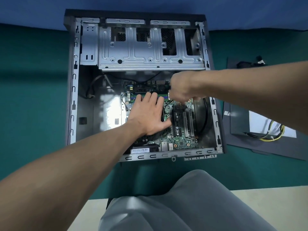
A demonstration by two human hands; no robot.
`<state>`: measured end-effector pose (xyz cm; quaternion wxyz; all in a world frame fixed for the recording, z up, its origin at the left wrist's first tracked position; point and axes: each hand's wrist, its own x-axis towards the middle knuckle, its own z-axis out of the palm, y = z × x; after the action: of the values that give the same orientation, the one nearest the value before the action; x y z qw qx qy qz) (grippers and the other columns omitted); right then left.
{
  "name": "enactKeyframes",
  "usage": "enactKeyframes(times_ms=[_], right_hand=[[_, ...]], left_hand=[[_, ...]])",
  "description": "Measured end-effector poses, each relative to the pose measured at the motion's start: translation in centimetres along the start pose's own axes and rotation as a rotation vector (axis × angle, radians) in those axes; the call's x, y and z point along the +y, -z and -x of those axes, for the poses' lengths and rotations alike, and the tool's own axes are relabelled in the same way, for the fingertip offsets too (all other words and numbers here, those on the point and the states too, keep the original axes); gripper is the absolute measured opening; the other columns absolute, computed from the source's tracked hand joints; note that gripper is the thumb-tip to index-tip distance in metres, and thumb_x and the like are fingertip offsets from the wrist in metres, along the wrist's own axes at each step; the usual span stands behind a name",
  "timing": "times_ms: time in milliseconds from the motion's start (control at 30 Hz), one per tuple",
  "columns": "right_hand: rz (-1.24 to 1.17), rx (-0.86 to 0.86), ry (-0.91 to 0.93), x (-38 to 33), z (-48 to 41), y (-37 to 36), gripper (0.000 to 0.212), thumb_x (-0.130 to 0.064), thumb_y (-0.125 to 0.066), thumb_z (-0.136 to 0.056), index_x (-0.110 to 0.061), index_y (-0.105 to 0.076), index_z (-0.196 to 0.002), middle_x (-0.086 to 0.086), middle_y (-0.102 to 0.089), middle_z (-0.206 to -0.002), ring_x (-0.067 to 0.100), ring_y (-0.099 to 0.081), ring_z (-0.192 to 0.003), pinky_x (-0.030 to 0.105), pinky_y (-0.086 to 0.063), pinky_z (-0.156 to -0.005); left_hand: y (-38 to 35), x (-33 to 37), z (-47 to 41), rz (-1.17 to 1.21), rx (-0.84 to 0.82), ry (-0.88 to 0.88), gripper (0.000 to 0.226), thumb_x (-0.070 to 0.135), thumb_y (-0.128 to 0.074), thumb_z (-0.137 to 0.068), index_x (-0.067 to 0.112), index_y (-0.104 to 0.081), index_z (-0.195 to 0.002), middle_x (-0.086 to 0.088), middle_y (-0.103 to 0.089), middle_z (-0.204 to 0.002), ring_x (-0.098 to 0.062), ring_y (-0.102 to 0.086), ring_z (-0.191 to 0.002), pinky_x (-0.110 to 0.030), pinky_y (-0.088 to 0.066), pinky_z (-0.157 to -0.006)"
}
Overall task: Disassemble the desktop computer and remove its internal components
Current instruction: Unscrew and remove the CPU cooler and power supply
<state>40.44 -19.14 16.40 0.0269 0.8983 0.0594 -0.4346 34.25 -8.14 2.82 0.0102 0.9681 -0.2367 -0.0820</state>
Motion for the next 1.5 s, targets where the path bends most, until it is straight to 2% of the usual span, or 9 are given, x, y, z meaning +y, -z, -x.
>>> enactKeyframes(times_ms=[267, 500, 633, 867, 967, 1133, 1267, 1367, 1500], right_hand=[[0.552, 0.281, 0.445, 0.2, 1.5, -0.3, 0.037, -0.014, -0.047, -0.092, -0.014, -0.033, -0.058, 0.002, -0.038, -0.054, 0.017, -0.039, -0.045, 0.024, -0.026, -0.039], [-0.711, -0.074, -0.252, 1.0, -0.2, 0.2, 0.014, -0.013, -0.046, -0.096, -0.003, -0.053, -0.088, 0.007, -0.056, -0.054, 0.008, -0.038, -0.03, 0.015, -0.024, -0.03], [-0.763, -0.214, -0.348, 1.2, -0.8, -0.1, 0.018, -0.014, -0.042, -0.101, -0.006, -0.051, -0.087, 0.005, -0.047, -0.055, 0.007, -0.026, -0.032, 0.014, -0.021, -0.033], [0.686, 0.21, 0.402, 0.1, 2.0, -0.2, 0.036, -0.012, -0.045, -0.093, -0.012, -0.034, -0.058, 0.003, -0.039, -0.056, 0.018, -0.041, -0.048, 0.028, -0.034, -0.047], [0.957, 0.263, 0.626, -0.6, 2.3, -0.5, 0.04, -0.011, -0.044, -0.093, -0.013, -0.025, -0.058, 0.001, -0.031, -0.055, 0.02, -0.035, -0.048, 0.031, -0.033, -0.048], [-0.023, 0.243, 0.224, -0.9, 1.3, 0.2, 0.031, -0.017, -0.054, -0.087, -0.01, -0.049, -0.058, 0.003, -0.047, -0.052, 0.013, -0.042, -0.038, 0.016, -0.028, -0.031], [-0.673, -0.119, -0.256, -0.1, 0.3, 0.6, 0.018, -0.013, -0.04, -0.1, -0.005, -0.054, -0.093, 0.004, -0.051, -0.06, 0.006, -0.03, -0.035, 0.017, -0.021, -0.03], [-0.375, -0.049, -0.173, 0.0, -0.4, 0.4, 0.019, -0.007, -0.042, -0.097, 0.0, -0.057, -0.089, 0.007, -0.054, -0.07, 0.01, -0.033, -0.044, 0.017, -0.023, -0.033], [0.609, 0.203, 0.349, 0.1, 1.7, 0.2, 0.03, -0.014, -0.05, -0.092, -0.012, -0.045, -0.062, 0.005, -0.046, -0.059, 0.018, -0.046, -0.049, 0.026, -0.037, -0.045]], left_hand=[[0.1, 0.0, -0.2, 0.002, -0.042, 0.005, 0.082, 0.073, -0.019, -0.074, 0.01, -0.047, -0.117, -0.012, -0.05, -0.113, -0.027, -0.042, -0.101, -0.048, -0.034, -0.086], [0.2, 0.0, 0.1, 0.02, -0.007, 0.008, 0.072, 0.073, -0.018, -0.076, 0.012, -0.042, -0.108, -0.01, -0.046, -0.104, -0.022, -0.03, -0.088, -0.045, -0.032, -0.079], [0.2, -0.1, 0.1, 0.011, -0.01, 0.004, 0.073, 0.073, -0.018, -0.076, 0.013, -0.042, -0.109, -0.01, -0.046, -0.105, -0.025, -0.039, -0.094, -0.045, -0.032, -0.08], [0.1, 0.1, -0.1, 0.015, -0.047, 0.008, 0.079, 0.074, -0.02, -0.076, 0.012, -0.044, -0.119, -0.011, -0.048, -0.113, -0.028, -0.042, -0.104, -0.048, -0.033, -0.087], [0.3, 0.1, -0.3, 0.026, -0.074, 0.016, 0.089, 0.075, -0.02, -0.073, 0.012, -0.046, -0.129, -0.01, -0.05, -0.121, -0.028, -0.042, -0.113, -0.049, -0.033, -0.095], [0.3, -0.1, -0.1, 0.0, -0.063, 0.001, 0.086, 0.076, -0.017, -0.074, 0.011, -0.051, -0.12, -0.012, -0.049, -0.117, -0.028, -0.041, -0.108, -0.048, -0.033, -0.09], [0.1, -0.1, 0.0, 0.019, -0.019, 0.003, 0.078, 0.074, -0.016, -0.076, 0.012, -0.043, -0.114, -0.012, -0.048, -0.11, -0.027, -0.042, -0.099, -0.047, -0.034, -0.083], [0.0, -0.1, 0.0, 0.013, -0.025, 0.004, 0.077, 0.073, -0.017, -0.076, 0.012, -0.043, -0.115, -0.012, -0.048, -0.11, -0.028, -0.042, -0.1, -0.047, -0.033, -0.083], [-0.1, -0.1, -0.2, 0.027, -0.037, 0.002, 0.077, 0.073, -0.02, -0.075, 0.012, -0.046, -0.114, -0.012, -0.049, -0.111, -0.028, -0.042, -0.102, -0.049, -0.034, -0.086]])
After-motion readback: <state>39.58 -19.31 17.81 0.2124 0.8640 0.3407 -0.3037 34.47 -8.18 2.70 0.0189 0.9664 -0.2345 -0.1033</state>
